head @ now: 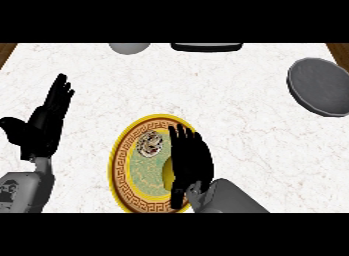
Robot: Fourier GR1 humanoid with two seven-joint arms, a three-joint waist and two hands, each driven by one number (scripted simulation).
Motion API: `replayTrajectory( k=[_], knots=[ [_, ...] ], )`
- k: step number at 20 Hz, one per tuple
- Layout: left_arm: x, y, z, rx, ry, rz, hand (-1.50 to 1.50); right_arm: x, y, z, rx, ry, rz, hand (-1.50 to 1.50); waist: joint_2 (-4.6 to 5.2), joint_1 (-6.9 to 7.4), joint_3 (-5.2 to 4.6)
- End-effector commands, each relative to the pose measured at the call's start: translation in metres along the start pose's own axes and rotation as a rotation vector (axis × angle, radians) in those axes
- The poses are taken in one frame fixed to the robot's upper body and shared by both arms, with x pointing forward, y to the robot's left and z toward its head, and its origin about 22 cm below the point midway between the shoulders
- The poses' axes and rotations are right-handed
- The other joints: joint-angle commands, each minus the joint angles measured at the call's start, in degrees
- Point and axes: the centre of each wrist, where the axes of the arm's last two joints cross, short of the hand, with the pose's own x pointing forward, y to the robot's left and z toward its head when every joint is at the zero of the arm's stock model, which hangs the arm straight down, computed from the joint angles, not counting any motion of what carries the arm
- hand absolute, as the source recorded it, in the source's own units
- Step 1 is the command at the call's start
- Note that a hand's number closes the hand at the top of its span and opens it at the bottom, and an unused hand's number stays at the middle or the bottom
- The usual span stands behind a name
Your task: Pick the lemon from the plate and place it in the pan
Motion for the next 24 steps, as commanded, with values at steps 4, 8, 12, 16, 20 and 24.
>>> replayTrajectory(
  k=[4,8,12,16,20,24],
  knots=[
    [0.000,0.014,0.007,-0.009,-0.006,-0.010,0.00,-0.005,0.032,-0.012,0.060,0.100,0.022,-1.50,0.00,0.03,0.01],
    [0.006,0.021,0.004,0.004,0.000,-0.001,0.00,-0.011,0.024,-0.030,0.091,0.107,0.046,-1.50,0.02,-0.02,0.01],
    [0.004,0.010,0.006,0.005,0.010,-0.009,0.00,0.001,0.044,-0.014,0.116,0.047,0.052,1.50,0.01,0.16,0.01],
    [-0.004,-0.004,-0.007,0.004,0.003,0.007,0.00,0.002,0.019,-0.033,0.099,-0.051,0.101,1.50,0.08,-0.06,0.00],
    [0.023,0.013,-0.006,-0.001,-0.001,-0.005,0.00,0.004,0.033,-0.027,0.094,-0.042,0.086,1.50,0.01,0.09,0.02],
    [-0.003,0.005,0.002,-0.003,-0.003,-0.017,0.00,-0.002,0.027,-0.030,0.055,-0.030,0.088,1.50,0.01,-0.10,0.01]
  ],
)
